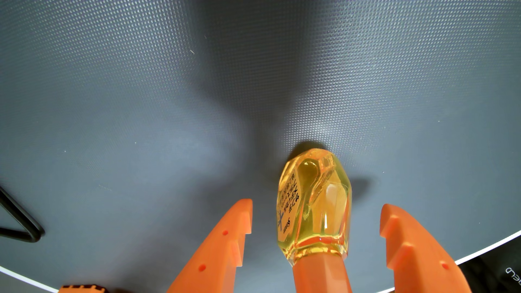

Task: Grab the eyedrops

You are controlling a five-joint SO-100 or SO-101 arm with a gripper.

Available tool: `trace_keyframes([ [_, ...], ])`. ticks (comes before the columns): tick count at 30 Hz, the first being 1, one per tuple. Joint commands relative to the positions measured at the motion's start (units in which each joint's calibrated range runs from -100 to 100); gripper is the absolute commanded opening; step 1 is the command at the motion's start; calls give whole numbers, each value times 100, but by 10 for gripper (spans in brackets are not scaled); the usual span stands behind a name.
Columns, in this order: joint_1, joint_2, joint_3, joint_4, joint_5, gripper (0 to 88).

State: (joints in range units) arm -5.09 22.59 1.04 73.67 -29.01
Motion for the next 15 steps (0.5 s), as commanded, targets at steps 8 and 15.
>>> trace_keyframes([
  [8, 11, 4, 18, -258, -17, 260],
  [15, -14, -22, 315, -491, -153, 220],
])
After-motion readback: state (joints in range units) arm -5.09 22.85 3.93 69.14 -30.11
